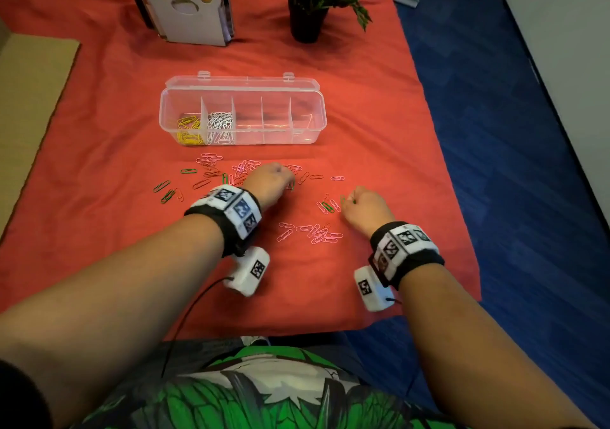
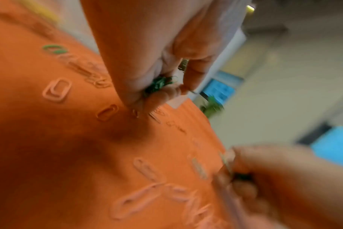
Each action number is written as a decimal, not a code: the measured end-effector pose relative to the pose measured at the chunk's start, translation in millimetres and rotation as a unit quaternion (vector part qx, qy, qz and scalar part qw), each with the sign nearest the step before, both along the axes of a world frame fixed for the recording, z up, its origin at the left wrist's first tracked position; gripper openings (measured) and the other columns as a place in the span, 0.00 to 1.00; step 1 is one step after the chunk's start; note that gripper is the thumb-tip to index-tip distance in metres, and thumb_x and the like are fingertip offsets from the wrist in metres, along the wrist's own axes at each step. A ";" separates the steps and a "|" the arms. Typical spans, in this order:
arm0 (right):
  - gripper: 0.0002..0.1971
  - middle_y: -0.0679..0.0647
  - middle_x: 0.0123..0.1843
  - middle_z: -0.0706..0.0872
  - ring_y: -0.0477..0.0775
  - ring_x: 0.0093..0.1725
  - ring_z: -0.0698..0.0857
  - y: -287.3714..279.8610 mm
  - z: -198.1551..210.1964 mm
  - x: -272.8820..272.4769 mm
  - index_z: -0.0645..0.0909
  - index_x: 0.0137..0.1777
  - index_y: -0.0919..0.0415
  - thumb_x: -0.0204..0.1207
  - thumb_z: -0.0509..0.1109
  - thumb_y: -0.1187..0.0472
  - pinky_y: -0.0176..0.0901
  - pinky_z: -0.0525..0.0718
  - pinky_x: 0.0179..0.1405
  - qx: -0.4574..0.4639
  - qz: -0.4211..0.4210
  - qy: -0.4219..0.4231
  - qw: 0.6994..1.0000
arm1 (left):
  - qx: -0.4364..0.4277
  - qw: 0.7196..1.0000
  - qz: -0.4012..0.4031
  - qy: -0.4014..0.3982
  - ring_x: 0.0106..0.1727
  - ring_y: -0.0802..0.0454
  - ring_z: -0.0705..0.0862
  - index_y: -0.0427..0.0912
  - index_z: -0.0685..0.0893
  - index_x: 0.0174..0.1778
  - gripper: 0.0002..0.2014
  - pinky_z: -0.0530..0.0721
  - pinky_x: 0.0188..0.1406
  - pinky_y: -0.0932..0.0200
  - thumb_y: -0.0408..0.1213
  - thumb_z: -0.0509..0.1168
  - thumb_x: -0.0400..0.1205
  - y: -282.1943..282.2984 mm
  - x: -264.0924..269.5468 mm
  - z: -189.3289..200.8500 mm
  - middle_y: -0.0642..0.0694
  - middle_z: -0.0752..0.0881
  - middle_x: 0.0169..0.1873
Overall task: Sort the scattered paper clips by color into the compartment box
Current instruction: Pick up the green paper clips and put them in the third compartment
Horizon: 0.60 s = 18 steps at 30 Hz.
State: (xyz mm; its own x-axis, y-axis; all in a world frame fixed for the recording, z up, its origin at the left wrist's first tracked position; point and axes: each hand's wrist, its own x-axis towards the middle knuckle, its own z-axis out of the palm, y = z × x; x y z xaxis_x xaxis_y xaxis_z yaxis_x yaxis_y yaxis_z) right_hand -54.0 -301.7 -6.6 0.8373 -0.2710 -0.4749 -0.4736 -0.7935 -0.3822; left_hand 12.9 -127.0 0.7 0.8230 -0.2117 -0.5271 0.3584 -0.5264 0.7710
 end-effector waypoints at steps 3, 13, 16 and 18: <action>0.09 0.54 0.28 0.77 0.51 0.26 0.71 7.0 6.8 -2.1 0.72 0.33 0.58 0.72 0.60 0.70 0.39 0.65 0.24 0.286 -0.201 -0.067 0.935 | -0.251 0.925 0.165 0.234 0.19 0.54 0.74 0.44 0.74 0.28 0.09 0.72 0.19 0.69 0.35 0.54 0.74 16.8 -2.3 12.4 0.49 0.78 0.20; 0.08 0.49 0.33 0.80 0.44 0.29 0.74 -1.3 -2.5 -2.8 0.81 0.40 0.57 0.76 0.63 0.68 0.28 0.68 0.24 0.280 -0.233 -0.101 0.926 | -0.111 0.989 0.067 0.074 0.18 0.59 0.71 0.47 0.78 0.31 0.11 0.70 0.17 0.70 0.43 0.66 0.79 18.4 -19.7 1.5 0.53 0.76 0.20; 0.06 0.52 0.40 0.83 0.48 0.40 0.79 1.3 -5.2 -6.7 0.86 0.44 0.61 0.75 0.67 0.63 0.37 0.74 0.40 0.143 -0.088 -0.093 0.981 | -0.007 0.991 -0.108 -0.074 0.35 0.58 0.82 0.44 0.88 0.42 0.07 0.79 0.42 0.64 0.43 0.68 0.77 3.3 -25.2 -6.0 0.51 0.88 0.35; 0.06 0.52 0.43 0.80 0.49 0.44 0.78 6.7 -5.6 -9.6 0.86 0.45 0.61 0.75 0.67 0.61 0.38 0.72 0.46 0.088 -0.030 -0.083 0.992 | 0.053 0.965 -0.226 -0.125 0.47 0.50 0.86 0.43 0.89 0.50 0.11 0.81 0.53 0.59 0.43 0.66 0.78 -6.3 -29.6 -8.3 0.45 0.90 0.46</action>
State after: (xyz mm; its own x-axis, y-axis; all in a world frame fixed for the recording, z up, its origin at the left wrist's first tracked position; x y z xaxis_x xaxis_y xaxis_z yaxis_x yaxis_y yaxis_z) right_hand -63.6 -294.9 -12.2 0.8930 -0.2480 -0.3756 -0.4366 -0.6801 -0.5889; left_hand -16.8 -133.3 -7.6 0.7639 -0.5340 -0.3624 -0.1163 -0.6662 0.7367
